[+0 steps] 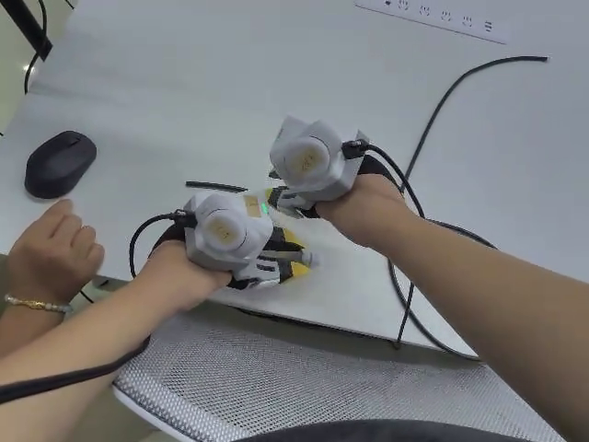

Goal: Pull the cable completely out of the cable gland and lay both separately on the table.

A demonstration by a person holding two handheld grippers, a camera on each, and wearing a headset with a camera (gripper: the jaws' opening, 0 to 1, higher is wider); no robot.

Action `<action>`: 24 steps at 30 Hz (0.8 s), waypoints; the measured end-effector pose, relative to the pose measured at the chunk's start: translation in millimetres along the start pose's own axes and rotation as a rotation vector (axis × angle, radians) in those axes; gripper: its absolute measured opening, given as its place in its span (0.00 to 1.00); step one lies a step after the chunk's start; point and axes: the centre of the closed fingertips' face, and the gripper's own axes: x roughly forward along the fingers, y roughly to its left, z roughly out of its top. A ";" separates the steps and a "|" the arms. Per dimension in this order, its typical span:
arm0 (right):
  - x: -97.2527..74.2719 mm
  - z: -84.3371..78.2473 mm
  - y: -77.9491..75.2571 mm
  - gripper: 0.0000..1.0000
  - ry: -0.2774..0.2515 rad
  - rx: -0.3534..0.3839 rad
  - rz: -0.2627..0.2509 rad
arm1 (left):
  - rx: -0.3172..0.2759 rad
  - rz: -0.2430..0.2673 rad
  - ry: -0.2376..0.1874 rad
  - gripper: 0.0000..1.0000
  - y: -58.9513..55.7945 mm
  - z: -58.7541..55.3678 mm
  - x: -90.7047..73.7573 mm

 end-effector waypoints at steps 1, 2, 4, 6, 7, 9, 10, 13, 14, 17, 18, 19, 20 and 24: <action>-6.8 0.7 -1.3 0.17 -0.006 0.009 -0.010 | 0.000 0.002 0.002 0.21 0.1 -0.1 0.1; -11.8 2.5 -1.7 0.18 -0.019 0.015 -0.015 | -0.004 0.005 0.004 0.23 0.4 0.1 -0.2; -25.8 6.3 -4.6 0.19 -0.049 0.043 -0.034 | -0.003 0.009 0.004 0.24 0.8 0.5 -0.9; -38.8 8.5 -7.1 0.20 -0.080 0.063 -0.048 | -0.008 0.013 0.005 0.25 1.6 0.9 -2.2; -45.6 8.3 -8.0 0.21 -0.086 0.066 -0.055 | -0.008 0.015 0.004 0.26 1.9 1.7 -3.0; -61.4 6.3 -10.8 0.22 -0.103 0.082 -0.072 | -0.012 0.020 0.001 0.27 2.2 3.8 -5.3; -66.8 4.8 -12.7 0.23 -0.113 0.095 -0.077 | -0.014 0.022 0.001 0.28 2.5 4.2 -5.9; -90.1 0.8 -16.2 0.26 -0.147 0.138 -0.099 | -0.020 0.027 0.002 0.30 2.4 6.3 -9.7; -97.9 -0.7 -16.7 0.26 -0.157 0.151 -0.108 | -0.026 0.026 -0.002 0.31 1.7 7.6 -11.1; -114.0 -3.1 -18.4 0.28 -0.194 0.170 -0.136 | -0.043 0.023 -0.019 0.35 -2.1 12.4 -16.0; -118.3 -4.7 -17.7 0.28 -0.200 0.175 -0.139 | -0.044 0.024 -0.021 0.36 -3.0 13.2 -17.3; -124.3 -6.8 -15.6 0.29 -0.212 0.181 -0.142 | -0.047 0.027 -0.023 0.37 -3.5 13.9 -18.8; -128.5 -8.5 -13.7 0.31 -0.220 0.184 -0.142 | -0.052 0.031 -0.025 0.39 -3.7 14.7 -20.6; -145.7 -19.1 -4.9 0.37 -0.242 0.212 -0.146 | -0.081 0.052 -0.068 0.43 -4.8 25.8 -34.1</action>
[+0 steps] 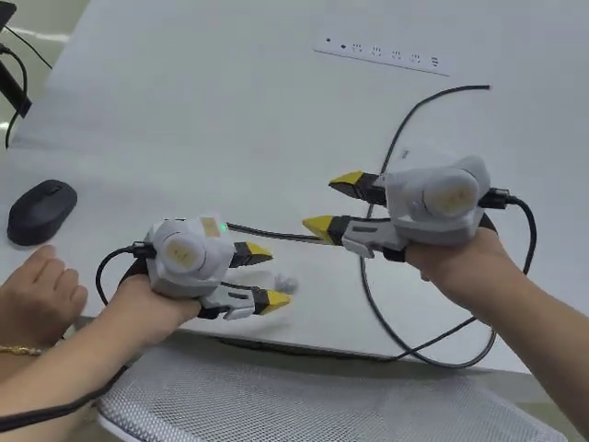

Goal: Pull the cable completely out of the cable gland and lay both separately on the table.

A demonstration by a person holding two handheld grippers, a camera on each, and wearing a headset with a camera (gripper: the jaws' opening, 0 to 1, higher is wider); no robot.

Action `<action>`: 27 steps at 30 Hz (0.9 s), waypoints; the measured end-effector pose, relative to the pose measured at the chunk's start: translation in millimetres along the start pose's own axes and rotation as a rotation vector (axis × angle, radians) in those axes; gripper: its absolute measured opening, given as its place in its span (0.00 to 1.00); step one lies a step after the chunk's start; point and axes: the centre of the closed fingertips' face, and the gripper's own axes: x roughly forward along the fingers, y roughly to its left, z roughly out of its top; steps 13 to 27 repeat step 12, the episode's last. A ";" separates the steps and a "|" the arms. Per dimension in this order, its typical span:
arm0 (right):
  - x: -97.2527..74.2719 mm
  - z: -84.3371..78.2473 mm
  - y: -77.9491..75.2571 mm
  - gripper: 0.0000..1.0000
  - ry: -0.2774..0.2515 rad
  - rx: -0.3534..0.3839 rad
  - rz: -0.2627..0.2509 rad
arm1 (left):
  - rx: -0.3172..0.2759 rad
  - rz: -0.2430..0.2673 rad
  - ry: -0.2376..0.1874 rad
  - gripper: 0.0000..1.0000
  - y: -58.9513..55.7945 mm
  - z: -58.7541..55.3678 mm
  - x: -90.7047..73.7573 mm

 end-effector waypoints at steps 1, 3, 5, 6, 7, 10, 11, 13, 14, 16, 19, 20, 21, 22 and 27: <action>-4.4 -2.7 1.8 0.38 0.000 -0.004 -0.003 | -0.005 0.005 -0.007 0.44 0.0 2.0 -2.4; -18.0 -9.4 7.0 0.40 -0.008 -0.003 -0.003 | -0.018 0.014 -0.024 0.46 -0.7 6.1 -8.8; -29.3 -12.5 10.3 0.42 -0.028 0.021 -0.007 | -0.027 0.020 -0.028 0.48 -1.4 7.6 -13.4; -31.5 -13.0 10.8 0.43 -0.033 0.025 -0.007 | -0.029 0.023 -0.032 0.50 -2.2 9.0 -16.2; -37.7 -14.5 12.6 0.44 -0.046 0.037 -0.008 | -0.037 0.025 -0.040 0.50 -3.8 12.2 -20.7; -54.2 -18.5 14.4 0.49 -0.090 0.086 -0.017 | -0.068 0.038 -0.088 0.56 -6.6 24.7 -32.8; -56.4 -19.2 14.5 0.50 -0.092 0.093 -0.019 | -0.080 0.041 -0.104 0.59 -7.3 28.6 -36.1; -63.0 -22.0 14.6 0.52 -0.099 0.113 -0.026 | -0.092 0.048 -0.122 0.61 -8.3 33.8 -41.7; -63.0 -22.0 14.6 0.52 -0.099 0.113 -0.026 | -0.092 0.048 -0.122 0.61 -8.3 33.8 -41.7; -63.0 -22.0 14.6 0.52 -0.099 0.113 -0.026 | -0.092 0.048 -0.122 0.61 -8.3 33.8 -41.7; -63.0 -22.0 14.6 0.52 -0.099 0.113 -0.026 | -0.092 0.048 -0.122 0.61 -8.3 33.8 -41.7; -63.0 -22.0 14.6 0.52 -0.099 0.113 -0.026 | -0.092 0.048 -0.122 0.61 -8.3 33.8 -41.7; -63.0 -22.0 14.6 0.52 -0.099 0.113 -0.026 | -0.092 0.048 -0.122 0.61 -8.3 33.8 -41.7; -63.0 -22.0 14.6 0.52 -0.099 0.113 -0.026 | -0.092 0.048 -0.122 0.61 -8.3 33.8 -41.7; -63.0 -22.0 14.6 0.52 -0.099 0.113 -0.026 | -0.092 0.048 -0.122 0.61 -8.3 33.8 -41.7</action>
